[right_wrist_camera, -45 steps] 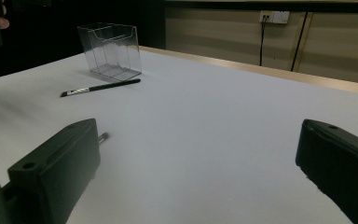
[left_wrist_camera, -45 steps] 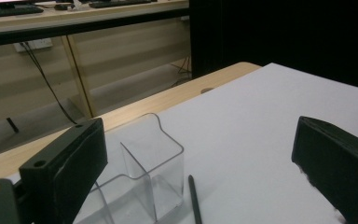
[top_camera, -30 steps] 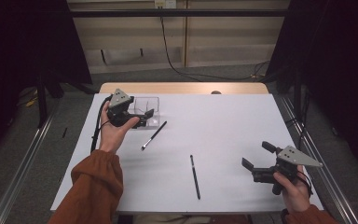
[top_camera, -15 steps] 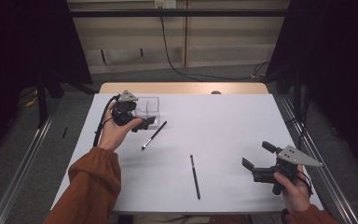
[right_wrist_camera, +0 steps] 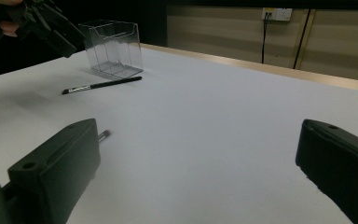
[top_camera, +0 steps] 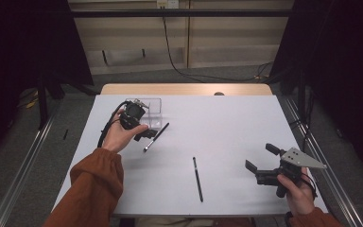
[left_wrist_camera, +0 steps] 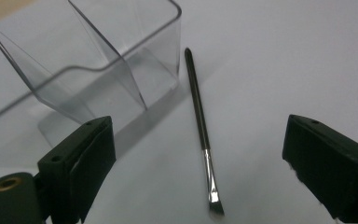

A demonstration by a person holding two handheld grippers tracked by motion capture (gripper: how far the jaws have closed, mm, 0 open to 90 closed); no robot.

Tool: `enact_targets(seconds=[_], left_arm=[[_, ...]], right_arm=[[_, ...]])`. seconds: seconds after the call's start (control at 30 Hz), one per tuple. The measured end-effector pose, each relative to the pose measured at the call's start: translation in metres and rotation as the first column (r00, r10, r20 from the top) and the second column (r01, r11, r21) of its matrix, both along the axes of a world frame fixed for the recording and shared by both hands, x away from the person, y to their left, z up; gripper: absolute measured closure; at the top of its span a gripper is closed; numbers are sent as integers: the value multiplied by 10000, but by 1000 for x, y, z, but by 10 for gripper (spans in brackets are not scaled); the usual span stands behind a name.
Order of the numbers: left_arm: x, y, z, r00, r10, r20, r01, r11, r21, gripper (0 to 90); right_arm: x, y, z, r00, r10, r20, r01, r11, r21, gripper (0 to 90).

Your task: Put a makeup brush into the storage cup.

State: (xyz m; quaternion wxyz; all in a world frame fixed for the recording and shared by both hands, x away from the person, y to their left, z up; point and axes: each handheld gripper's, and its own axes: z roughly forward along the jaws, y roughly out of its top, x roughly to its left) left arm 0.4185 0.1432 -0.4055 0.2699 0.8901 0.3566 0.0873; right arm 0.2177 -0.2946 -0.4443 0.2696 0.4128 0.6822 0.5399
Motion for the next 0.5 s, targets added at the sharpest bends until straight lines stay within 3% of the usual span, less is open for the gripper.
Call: enact_targets(seconds=[0.17,0.3,0.5], left_arm=[[3,-4,-6,9982,15,-595,14,9988,480,88],[4,-9,-12,9918,-159,-1265,292,9942,1039,88],[7,-15,-21,9879,-436,-1491,650,9877,1419,87]], right_arm=[[0,0,0,10000,22,-49,-22,10000,-31,0],[0,0,0,10000,22,-81,-22,10000,-10,0],[0,0,-1,9999,71,-85,-71,10000,-61,0]])
